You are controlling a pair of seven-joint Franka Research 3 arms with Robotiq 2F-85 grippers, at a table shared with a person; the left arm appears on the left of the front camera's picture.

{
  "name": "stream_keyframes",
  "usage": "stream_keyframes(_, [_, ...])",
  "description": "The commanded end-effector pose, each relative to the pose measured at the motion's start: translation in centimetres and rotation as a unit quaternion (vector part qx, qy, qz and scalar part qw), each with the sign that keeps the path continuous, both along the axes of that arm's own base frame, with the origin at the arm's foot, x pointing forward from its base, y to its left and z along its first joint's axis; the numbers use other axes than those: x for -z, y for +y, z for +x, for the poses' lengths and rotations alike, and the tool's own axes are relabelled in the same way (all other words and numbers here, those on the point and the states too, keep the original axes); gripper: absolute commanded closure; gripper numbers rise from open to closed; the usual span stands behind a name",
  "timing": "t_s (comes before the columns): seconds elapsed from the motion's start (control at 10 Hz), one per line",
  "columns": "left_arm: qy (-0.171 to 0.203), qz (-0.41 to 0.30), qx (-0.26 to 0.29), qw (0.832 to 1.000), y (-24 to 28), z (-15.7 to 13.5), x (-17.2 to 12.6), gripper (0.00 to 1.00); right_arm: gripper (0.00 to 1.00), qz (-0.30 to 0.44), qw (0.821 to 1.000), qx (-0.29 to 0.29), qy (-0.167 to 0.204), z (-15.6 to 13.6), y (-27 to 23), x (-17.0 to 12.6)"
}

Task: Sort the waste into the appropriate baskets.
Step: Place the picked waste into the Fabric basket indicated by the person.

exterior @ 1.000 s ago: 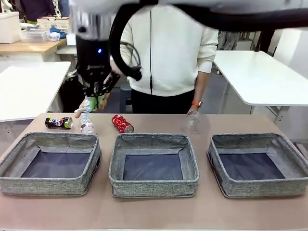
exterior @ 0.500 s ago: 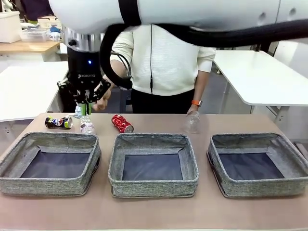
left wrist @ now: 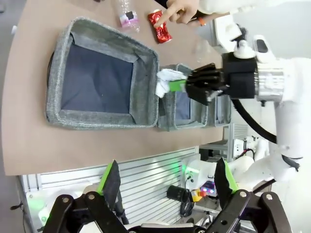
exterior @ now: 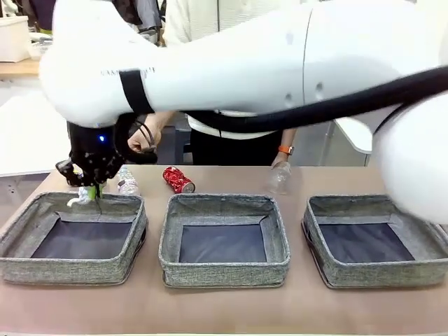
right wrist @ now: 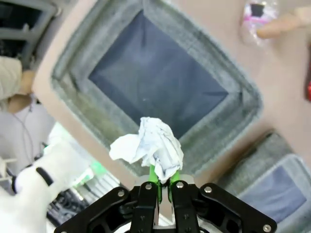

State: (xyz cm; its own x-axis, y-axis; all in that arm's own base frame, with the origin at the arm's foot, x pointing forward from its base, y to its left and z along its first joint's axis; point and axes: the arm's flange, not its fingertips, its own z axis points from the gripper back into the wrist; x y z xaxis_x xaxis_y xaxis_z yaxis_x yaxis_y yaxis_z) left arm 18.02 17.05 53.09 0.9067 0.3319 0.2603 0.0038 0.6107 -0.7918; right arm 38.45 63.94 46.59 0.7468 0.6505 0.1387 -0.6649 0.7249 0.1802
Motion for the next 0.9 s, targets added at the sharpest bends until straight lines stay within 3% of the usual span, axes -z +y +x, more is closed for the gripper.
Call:
stream_keyframes(0.0, [-0.002, -0.005, -0.005, 1.0, -0.27, 0.06, 0.26, 0.0, 0.93, 0.004, 1.0, -0.012, -0.006, 1.12, 0.79, -1.62])
stream_keyframes(0.1, [-0.002, -0.005, -0.005, 1.0, -0.27, 0.06, 0.26, 0.0, 0.93, 0.009, 1.0, -0.013, -0.01, 1.0, 0.65, -1.84])
stream_keyframes(0.2, [-0.002, -0.005, -0.005, 1.0, -0.27, 0.06, 0.26, 0.0, 0.82, 0.009, 1.0, -0.01, -0.015, 1.0, 0.55, -1.85])
stream_keyframes(0.3, [-0.002, -0.005, -0.005, 1.0, -0.27, 0.06, 0.26, 0.0, 0.34, 0.009, 1.0, -0.015, -0.018, 1.0, 0.55, -1.82])
stream_keyframes(0.4, [-0.002, -0.005, -0.005, 1.0, -0.27, 0.06, 0.26, 0.0, 0.23, 0.01, 1.0, -0.014, -0.02, 1.03, 0.53, -1.81])
stream_keyframes(0.5, [-0.002, -0.005, -0.005, 1.0, -0.27, 0.06, 0.26, 0.0, 0.0, 0.01, 1.0, -0.015, -0.019, 0.97, 0.52, -1.84])
stream_keyframes(0.8, [-0.002, -0.005, -0.005, 1.0, -0.27, 0.06, 0.26, 0.0, 0.0, 0.014, 1.0, -0.016, -0.018, 0.9, 0.21, -1.89])
